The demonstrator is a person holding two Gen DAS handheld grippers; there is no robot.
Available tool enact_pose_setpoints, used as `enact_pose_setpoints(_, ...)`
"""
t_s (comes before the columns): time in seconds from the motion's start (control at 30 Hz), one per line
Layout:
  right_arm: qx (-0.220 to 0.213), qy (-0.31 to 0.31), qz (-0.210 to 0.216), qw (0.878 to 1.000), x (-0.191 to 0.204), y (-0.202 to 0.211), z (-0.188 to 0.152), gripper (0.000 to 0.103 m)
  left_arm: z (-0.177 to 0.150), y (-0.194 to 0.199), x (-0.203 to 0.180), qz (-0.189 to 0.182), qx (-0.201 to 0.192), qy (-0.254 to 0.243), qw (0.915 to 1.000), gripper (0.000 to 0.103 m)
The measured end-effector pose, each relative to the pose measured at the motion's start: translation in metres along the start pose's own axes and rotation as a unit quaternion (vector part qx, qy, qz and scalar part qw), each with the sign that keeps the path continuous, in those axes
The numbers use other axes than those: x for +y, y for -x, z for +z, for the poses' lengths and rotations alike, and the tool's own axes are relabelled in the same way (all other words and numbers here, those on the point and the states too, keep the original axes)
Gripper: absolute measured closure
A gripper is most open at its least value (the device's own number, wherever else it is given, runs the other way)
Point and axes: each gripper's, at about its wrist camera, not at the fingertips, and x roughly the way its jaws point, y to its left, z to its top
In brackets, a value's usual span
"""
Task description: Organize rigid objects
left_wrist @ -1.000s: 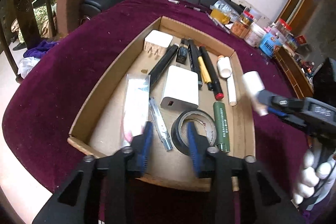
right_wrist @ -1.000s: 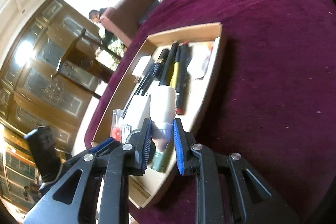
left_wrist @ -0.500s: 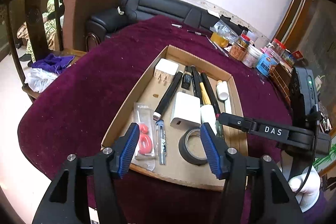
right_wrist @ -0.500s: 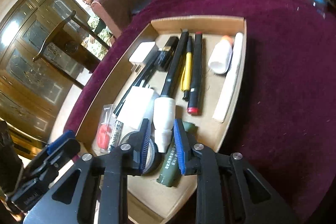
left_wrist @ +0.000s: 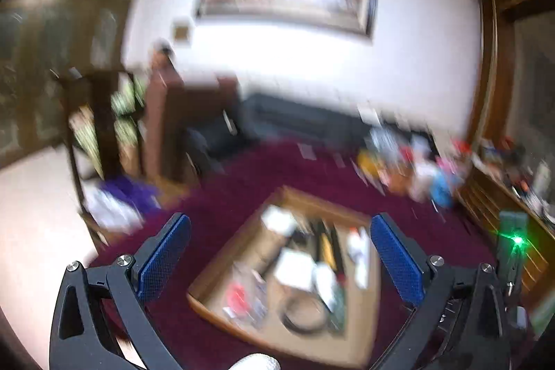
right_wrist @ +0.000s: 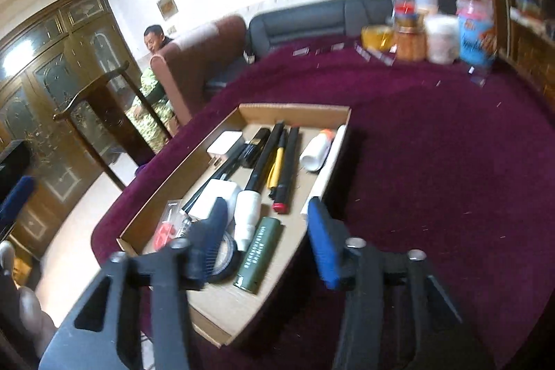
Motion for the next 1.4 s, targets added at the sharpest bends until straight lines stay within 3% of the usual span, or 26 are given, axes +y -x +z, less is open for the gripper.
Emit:
enact_pose_setpoints(0.03, -0.004, 0.004, -0.003, 1.000, 0.000, 0.004, -0.002, 0.052, -0.001, -0.011, -0.006, -0.009, 0.038, -0.007, 0.9992, 0.001)
enact_pose_setpoints(0.1, -0.006, 0.010, -0.012, 1.000, -0.001, 0.010, -0.007, 0.052, -0.009, -0.016, -0.012, 0.003, 0.056, -0.011, 0.9984, 0.001)
enact_pose_setpoints(0.4, -0.028, 0.004, -0.050, 0.998, -0.013, 0.044, -0.030, 0.052, -0.017, 0.019, -0.029, 0.035, 0.025, -0.037, 0.9984, 0.001)
enact_pose_setpoints(0.53, -0.051, 0.037, -0.071, 0.995, 0.000, 0.065, -0.038, 0.047, -0.023, 0.023, -0.032, 0.053, 0.039, -0.052, 0.9965, 0.001)
enact_pose_setpoints(0.67, -0.059, 0.044, -0.073, 0.995, 0.010, 0.076, -0.050, 0.043, -0.031, 0.020, -0.031, 0.096, 0.067, -0.062, 0.9912, 0.001)
enact_pose_setpoints(1.03, -0.039, 0.090, -0.080, 0.992, 0.030, 0.061, -0.065, 0.043, -0.037, 0.022, -0.022, 0.147, 0.058, -0.043, 0.9865, 0.001)
enact_pose_setpoints(1.4, -0.028, 0.101, -0.076, 0.992, 0.037, 0.059, -0.075, 0.041, -0.042, 0.021, -0.015, 0.150, 0.061, -0.040, 0.9860, 0.001)
